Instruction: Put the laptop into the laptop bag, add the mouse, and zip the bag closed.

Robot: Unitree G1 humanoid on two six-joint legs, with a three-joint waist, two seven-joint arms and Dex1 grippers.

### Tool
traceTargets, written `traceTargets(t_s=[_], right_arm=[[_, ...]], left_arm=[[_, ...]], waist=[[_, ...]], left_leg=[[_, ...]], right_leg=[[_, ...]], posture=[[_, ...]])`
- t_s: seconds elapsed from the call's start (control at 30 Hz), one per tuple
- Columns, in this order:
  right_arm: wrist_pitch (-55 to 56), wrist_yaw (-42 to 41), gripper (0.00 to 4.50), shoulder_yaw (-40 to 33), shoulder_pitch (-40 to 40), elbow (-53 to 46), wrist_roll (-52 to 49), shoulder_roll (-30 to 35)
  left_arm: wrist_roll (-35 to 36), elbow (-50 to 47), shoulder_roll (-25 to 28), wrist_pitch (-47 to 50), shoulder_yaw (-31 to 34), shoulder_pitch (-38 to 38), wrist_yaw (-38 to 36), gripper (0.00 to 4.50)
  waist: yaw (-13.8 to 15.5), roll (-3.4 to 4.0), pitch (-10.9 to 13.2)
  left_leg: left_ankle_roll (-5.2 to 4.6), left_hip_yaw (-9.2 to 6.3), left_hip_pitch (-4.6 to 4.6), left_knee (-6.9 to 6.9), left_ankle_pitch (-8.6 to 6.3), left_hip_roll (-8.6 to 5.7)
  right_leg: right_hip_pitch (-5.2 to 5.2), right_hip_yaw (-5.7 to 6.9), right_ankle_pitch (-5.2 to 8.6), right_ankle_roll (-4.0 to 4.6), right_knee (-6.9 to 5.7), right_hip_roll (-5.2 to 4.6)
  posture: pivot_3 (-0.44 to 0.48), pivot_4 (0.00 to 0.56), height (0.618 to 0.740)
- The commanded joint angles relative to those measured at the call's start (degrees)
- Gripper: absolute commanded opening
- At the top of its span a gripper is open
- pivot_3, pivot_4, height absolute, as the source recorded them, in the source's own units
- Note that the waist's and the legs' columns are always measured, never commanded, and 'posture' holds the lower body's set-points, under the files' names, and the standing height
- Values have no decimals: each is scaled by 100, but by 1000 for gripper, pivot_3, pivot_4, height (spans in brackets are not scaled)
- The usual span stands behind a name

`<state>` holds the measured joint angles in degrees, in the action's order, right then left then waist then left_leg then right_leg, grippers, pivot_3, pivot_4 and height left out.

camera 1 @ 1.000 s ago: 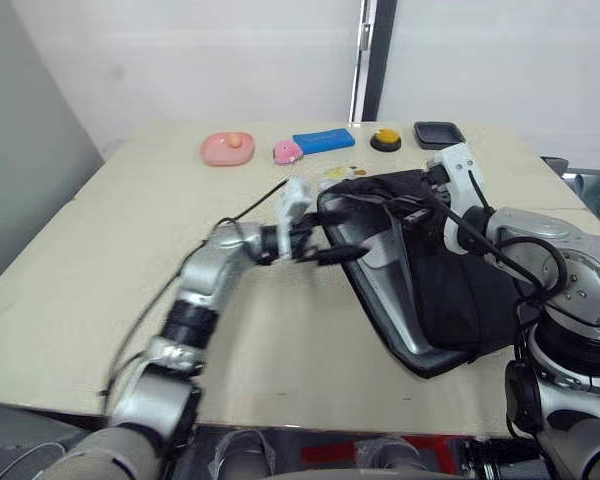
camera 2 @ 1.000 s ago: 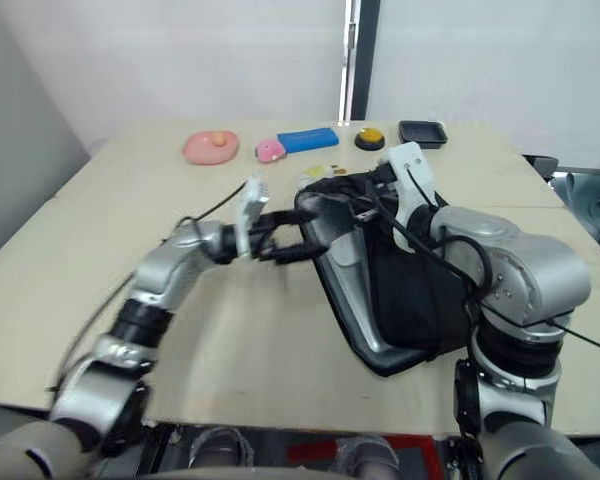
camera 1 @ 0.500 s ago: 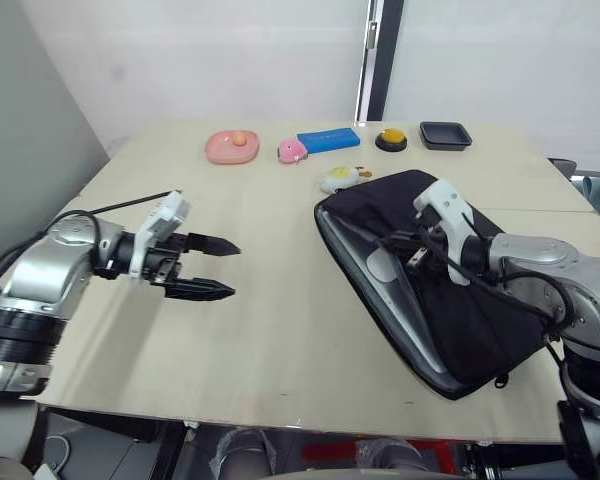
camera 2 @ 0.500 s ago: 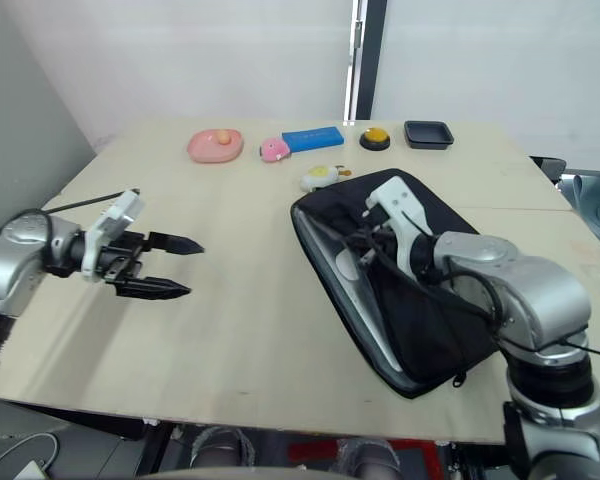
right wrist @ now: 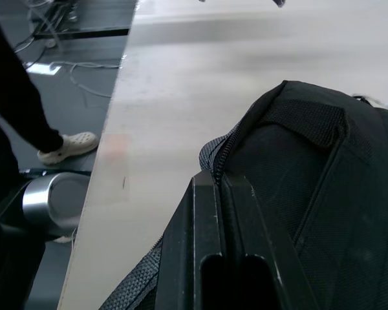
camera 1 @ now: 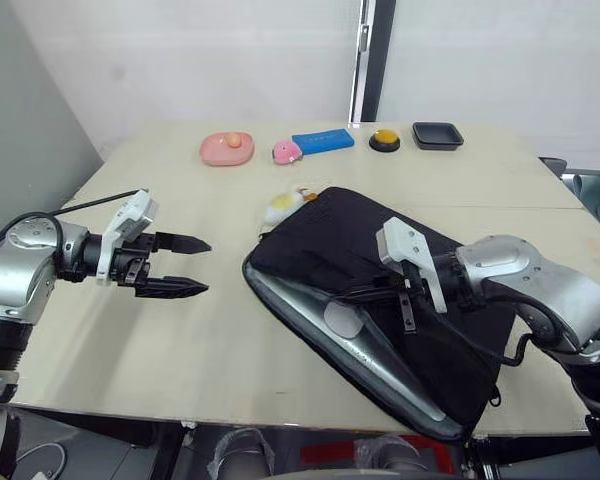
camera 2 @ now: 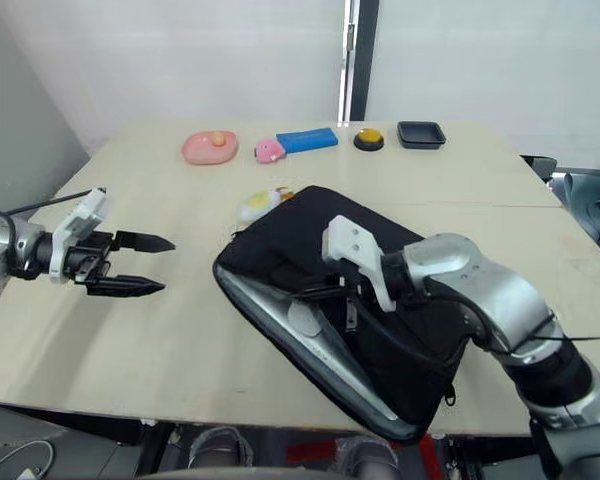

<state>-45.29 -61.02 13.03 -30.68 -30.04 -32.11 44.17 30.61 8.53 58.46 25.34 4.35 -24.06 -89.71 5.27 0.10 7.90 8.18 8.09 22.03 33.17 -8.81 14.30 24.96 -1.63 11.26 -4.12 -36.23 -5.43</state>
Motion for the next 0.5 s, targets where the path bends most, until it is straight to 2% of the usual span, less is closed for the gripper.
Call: traceTargets(t_s=[0.03,0.1,0.17,0.33,0.43,0.5], right_arm=[[150,-165,293,168,-116,431,290,150],[-65,-330,825,-8,-14,421,55,351],[-256,-402,1581,-326,175,282,-220,591],[-791,-49,3351,-1603,850,-204,-1017,921],[-1213,555,4316,-3085,1506,-719,-1641,879],[-1489,930,4436,-4047,2127,-1123,-1985,817]], left_arm=[[-187,55,109,-355,110,-63,-54,4491],[-372,157,41,-644,-2,-137,-35,4500],[-578,357,-139,-1020,-144,-338,-6,4500],[-963,1005,-716,-1887,-430,-908,-37,4500],[-1477,1941,-1072,-2932,-757,-1343,-149,4500],[-1730,2684,-1305,-3583,-901,-1683,-186,4500]], waist=[[15,-2,-1],[40,-2,-1],[95,-5,-3],[144,-8,-5],[170,-10,-6],[189,-12,-9]], left_leg=[[-1,-1,0,5,0,0],[-5,-3,0,13,-1,-2],[-11,-4,2,18,-3,-4],[-19,-4,3,21,-3,-3],[-22,-3,3,21,-1,-2],[-25,-2,3,22,0,-3]], right_leg=[[-2,0,0,1,-2,0],[-7,0,-2,4,-2,-3],[-10,0,-3,5,0,-6],[-10,0,-4,7,-1,-6],[-9,-2,-4,7,-4,-4],[-9,-3,-4,7,-3,-4]], posture=[[0,150,740],[0,150,740],[0,150,740],[0,150,740],[0,150,740],[0,150,740]])
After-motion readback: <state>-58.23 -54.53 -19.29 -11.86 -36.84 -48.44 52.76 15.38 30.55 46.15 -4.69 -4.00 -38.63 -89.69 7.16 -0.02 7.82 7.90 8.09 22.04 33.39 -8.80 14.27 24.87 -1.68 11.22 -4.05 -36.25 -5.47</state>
